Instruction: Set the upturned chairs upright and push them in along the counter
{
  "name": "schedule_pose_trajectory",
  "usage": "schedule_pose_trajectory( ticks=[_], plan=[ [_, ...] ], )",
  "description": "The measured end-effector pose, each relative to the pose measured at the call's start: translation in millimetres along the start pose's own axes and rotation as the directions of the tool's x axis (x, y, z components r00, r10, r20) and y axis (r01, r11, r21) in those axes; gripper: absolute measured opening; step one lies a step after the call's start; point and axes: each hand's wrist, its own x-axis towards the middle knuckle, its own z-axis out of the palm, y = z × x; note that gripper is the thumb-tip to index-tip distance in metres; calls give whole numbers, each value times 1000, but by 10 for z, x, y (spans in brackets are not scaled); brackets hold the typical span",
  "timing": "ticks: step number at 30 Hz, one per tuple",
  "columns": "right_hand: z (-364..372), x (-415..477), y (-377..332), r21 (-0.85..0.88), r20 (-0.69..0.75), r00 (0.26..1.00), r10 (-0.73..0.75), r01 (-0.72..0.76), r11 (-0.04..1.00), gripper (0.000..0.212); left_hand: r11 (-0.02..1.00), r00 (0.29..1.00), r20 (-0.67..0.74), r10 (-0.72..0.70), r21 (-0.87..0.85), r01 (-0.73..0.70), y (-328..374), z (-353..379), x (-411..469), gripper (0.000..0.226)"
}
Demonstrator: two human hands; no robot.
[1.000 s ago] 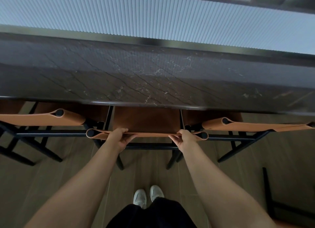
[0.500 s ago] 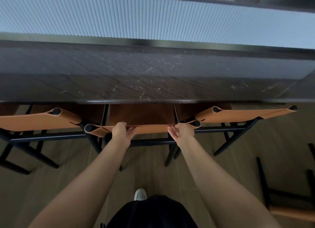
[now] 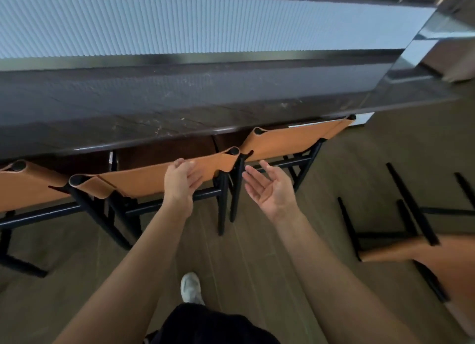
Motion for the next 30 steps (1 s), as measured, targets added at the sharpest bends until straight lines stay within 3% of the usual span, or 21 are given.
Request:
schedule_pose_trajectory(
  ticks=[8,16,24,30],
  plan=[
    [-1182,-820,-338,79,-146,983,-109,122,989,35,997,960,269,-69,56,56,-701,517,-674,50],
    [-2049,-1389,-674,206,-395,893,-216,315,926,34,966,868,477,-135,258,8,-1227,1287,-924,47],
    [-2644,-1634,-929,264,-579,767,-275,496,827,37,909,697,651,-299,418,0,-1760,2150,-998,40],
    [-2985,-1816,-963,273,-685,667,-293,608,746,36,858,564,706,-430,513,11,-2151,2632,-1194,36]
  ],
)
